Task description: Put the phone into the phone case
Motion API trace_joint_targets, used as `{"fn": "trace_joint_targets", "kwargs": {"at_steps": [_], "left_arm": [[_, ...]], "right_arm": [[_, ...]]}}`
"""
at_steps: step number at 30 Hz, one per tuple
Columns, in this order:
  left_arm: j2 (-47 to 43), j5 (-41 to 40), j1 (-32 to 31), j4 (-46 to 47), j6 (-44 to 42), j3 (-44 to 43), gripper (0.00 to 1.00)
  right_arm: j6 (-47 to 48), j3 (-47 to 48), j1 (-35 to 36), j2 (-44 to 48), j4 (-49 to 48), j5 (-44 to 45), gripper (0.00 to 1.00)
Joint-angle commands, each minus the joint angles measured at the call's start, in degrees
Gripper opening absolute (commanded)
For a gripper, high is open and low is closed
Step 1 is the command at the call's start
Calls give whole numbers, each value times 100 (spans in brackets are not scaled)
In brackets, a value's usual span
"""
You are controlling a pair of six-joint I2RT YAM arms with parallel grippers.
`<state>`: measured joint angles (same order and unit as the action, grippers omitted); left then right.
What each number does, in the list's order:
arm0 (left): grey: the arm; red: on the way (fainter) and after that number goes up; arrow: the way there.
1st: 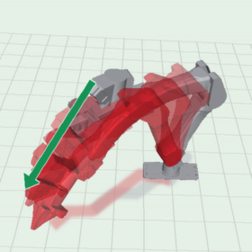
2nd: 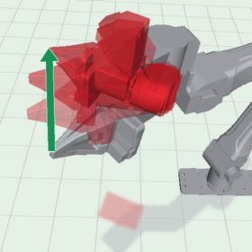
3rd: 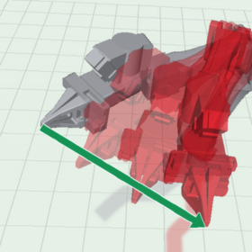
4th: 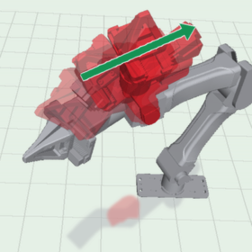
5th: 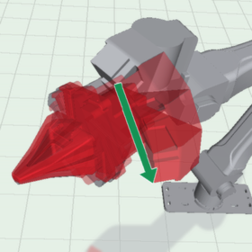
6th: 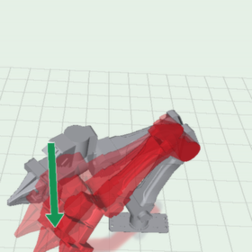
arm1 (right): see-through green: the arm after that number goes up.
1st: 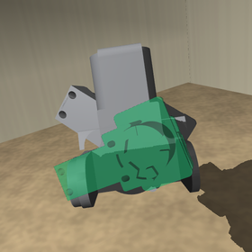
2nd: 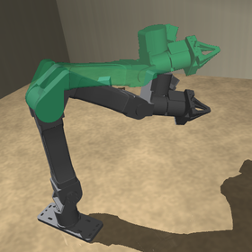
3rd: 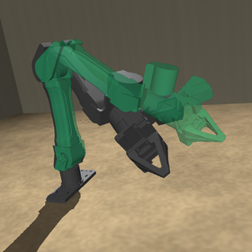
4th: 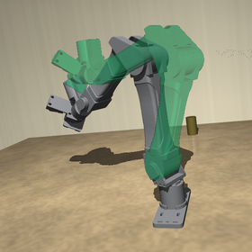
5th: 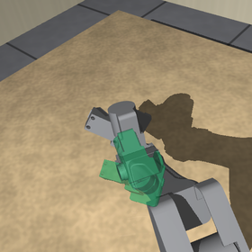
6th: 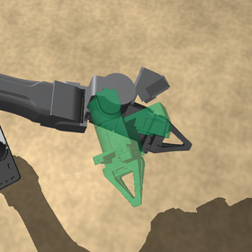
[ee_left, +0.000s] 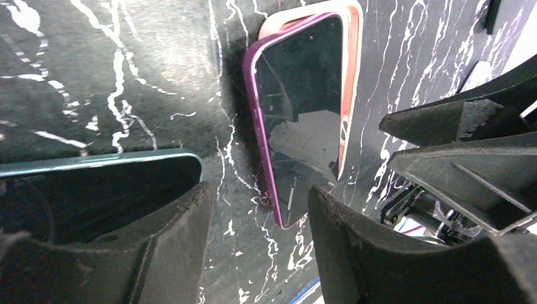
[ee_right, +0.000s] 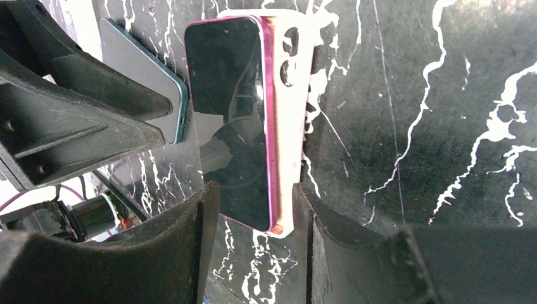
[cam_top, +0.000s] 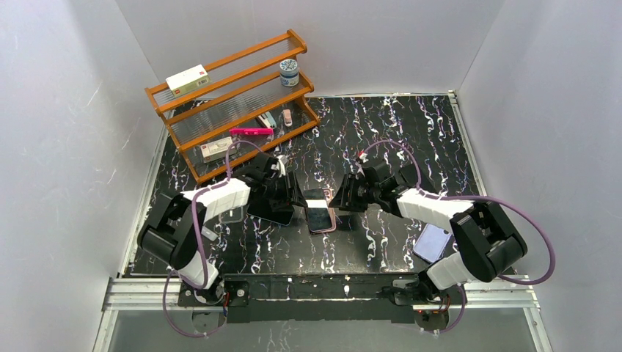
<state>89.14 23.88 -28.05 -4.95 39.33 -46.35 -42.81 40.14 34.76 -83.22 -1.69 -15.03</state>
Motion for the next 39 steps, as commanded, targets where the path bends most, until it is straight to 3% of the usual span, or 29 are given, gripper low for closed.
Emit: {"fn": "trace_joint_targets", "kwargs": {"at_steps": [1,15,33,39], "left_arm": [[151,-386,-285,66,74,-339,52],[583,-832,-559,101,-40,-513,42],[878,-400,-708,469,134,-551,19],[997,-303,-790,635,193,-619,19]], "right_arm": [[-175,-405,-111,133,-967,-435,53],[-114,-421,-166,-284,-1163,-437,45],[-229,-534,-188,-768,-1564,-614,43],[-237,-521,-197,-856,-1645,-652,42]]}}
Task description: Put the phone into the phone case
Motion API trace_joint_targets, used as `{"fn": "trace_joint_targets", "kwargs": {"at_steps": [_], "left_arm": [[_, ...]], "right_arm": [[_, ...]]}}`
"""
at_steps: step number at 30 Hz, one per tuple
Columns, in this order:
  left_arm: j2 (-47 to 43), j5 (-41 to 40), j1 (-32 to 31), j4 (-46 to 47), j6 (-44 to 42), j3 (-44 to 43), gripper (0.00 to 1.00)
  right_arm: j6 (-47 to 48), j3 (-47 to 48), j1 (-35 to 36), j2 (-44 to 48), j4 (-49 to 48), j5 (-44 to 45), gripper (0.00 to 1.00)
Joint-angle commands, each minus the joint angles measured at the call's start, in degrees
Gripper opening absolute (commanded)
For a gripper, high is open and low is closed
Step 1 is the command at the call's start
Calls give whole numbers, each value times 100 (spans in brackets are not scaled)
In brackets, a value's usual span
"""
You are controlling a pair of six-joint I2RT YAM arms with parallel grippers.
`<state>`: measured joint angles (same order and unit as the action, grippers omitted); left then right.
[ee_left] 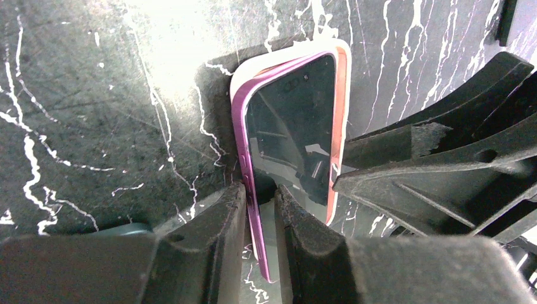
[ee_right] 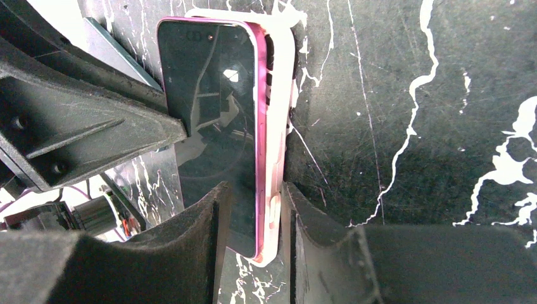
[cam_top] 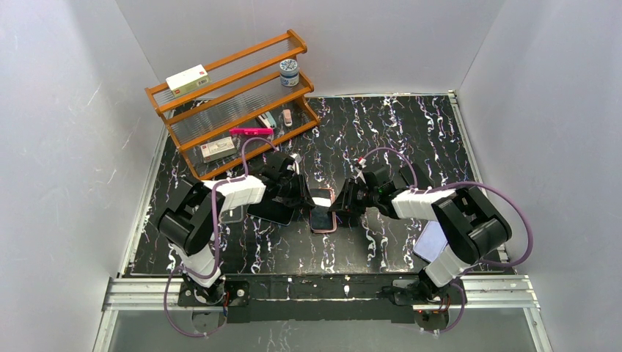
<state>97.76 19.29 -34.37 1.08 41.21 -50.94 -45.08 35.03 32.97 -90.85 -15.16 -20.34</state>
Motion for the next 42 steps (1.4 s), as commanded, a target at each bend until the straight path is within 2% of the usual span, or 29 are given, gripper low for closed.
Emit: {"fn": "trace_joint_targets", "kwargs": {"at_steps": [1,6,17,23,32,35,39,42], "left_arm": [[143,157,-178,35,14,-155,19],[182,104,-314,77,107,-146,23],[-70,266,-426,103,629,139,22],[-263,393,-511,248,1072,288,16],[-169,330,-632,373,1120,500,10],[-147,518,-667,634,1324,574,9],[-168,849,-682,1525,1913,873,8],[-182,813,-684,1514,1901,884,8]], "right_arm": [[-12,-2,-23,-122,-322,-124,42],[-39,41,-35,-277,-482,-245,41],[-428,-399,-108,-296,-1223,-358,40],[-707,-554,-159,-494,-1703,-566,40],[-916,-698,-252,-627,-2110,-851,40],[-1009,-701,-262,-634,-2257,-947,41],[-1256,-701,-261,-696,-2605,-1191,41],[-1459,-728,-263,-805,-2972,-1366,41]]}}
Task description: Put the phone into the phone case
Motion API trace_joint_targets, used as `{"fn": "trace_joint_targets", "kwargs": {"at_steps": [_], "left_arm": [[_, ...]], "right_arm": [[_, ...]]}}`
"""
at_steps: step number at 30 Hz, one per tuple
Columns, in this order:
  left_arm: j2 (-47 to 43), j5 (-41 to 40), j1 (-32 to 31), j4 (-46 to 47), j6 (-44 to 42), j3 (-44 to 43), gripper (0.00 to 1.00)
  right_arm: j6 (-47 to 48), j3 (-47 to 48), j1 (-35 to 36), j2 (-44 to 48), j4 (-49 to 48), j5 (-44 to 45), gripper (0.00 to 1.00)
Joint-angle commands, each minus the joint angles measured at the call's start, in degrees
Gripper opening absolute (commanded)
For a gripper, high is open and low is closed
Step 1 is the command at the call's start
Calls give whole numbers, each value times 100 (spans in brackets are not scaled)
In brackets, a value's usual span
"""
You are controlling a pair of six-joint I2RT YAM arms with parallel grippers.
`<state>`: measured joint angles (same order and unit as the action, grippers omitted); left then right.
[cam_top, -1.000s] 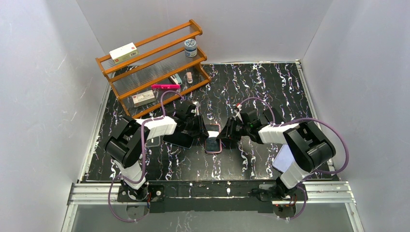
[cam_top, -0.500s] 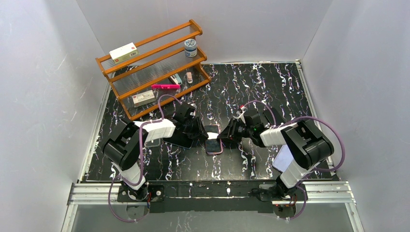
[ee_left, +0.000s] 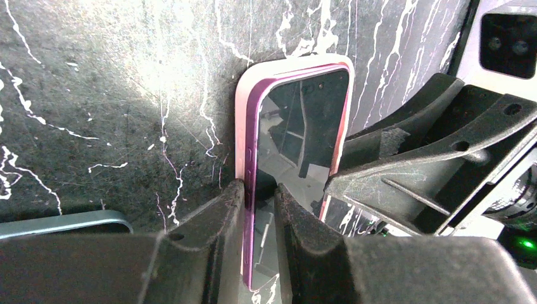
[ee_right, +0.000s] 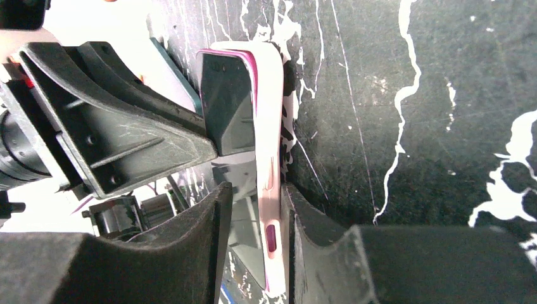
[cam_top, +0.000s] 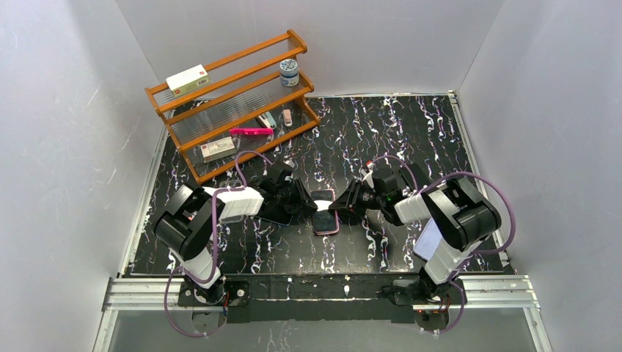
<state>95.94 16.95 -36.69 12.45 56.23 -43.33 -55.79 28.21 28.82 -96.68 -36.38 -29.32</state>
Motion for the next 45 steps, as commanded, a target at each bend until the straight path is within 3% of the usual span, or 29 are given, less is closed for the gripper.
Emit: {"fn": "trace_joint_targets", "kwargs": {"at_steps": [1,15,19,23,28,31,37,45], "left_arm": [[4,1059,-453,373,390,131,9],[-614,921,-453,338,693,556,30],[-607,975,-461,436,765,594,31],[-618,901,-453,497,761,642,24],[-424,837,-460,485,619,548,20],[-276,846,-456,489,568,455,20],[-219,822,-455,548,544,427,20],[-130,877,-462,670,575,442,19]], "right_arm": [[-457,-65,140,-266,-971,-522,41],[-753,-354,6,-490,-1557,-600,37],[-823,-392,-20,-487,-1591,-580,39],[-888,-425,-25,-479,-1579,-544,41],[-488,-359,-60,-106,-519,-265,62],[-30,-314,-61,282,395,173,66],[415,-307,-65,927,1364,645,56],[-114,-815,-117,962,160,51,41]]}}
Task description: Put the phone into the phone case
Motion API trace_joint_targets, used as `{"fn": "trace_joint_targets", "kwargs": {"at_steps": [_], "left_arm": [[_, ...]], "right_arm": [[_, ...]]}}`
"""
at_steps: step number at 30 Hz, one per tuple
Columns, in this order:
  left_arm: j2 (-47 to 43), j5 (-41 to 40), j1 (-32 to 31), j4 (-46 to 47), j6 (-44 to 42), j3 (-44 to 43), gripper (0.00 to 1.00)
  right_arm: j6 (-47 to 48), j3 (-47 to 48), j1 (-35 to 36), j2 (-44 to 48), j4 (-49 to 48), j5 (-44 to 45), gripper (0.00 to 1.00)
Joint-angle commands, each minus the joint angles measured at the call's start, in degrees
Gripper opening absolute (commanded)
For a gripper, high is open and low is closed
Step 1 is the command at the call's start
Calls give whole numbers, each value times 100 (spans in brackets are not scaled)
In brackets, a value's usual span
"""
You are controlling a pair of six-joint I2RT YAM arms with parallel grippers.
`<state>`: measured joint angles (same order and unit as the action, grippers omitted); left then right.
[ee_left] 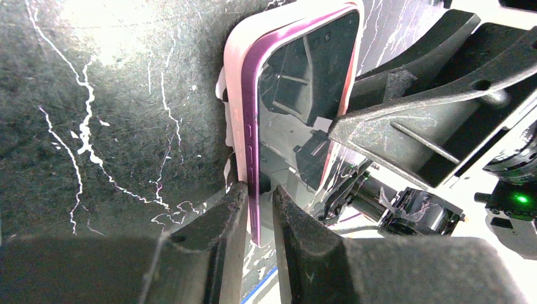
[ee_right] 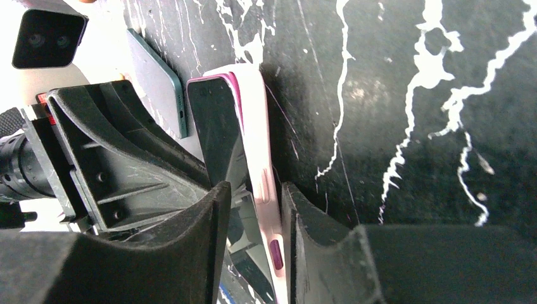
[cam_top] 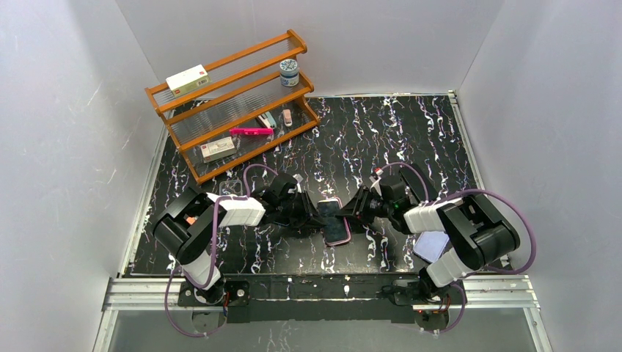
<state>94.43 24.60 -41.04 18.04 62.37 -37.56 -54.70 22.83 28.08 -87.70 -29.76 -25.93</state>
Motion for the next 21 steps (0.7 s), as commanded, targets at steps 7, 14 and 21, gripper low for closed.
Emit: {"fn": "trace_joint_targets", "kwargs": {"at_steps": [7,14,21], "left_arm": [[126,214,-110,315,-25,-225,11],[290,261,-265,440,10,-280,4],[299,151,-394,361,-4,-352,6]], "right_arm": [[-704,-481,-43,-194,-1443,-730,33],[-1293,-705,-55,-564,-2641,-1034,25],[-1519,-802,-56,-798,-3265,-1176,35]]}}
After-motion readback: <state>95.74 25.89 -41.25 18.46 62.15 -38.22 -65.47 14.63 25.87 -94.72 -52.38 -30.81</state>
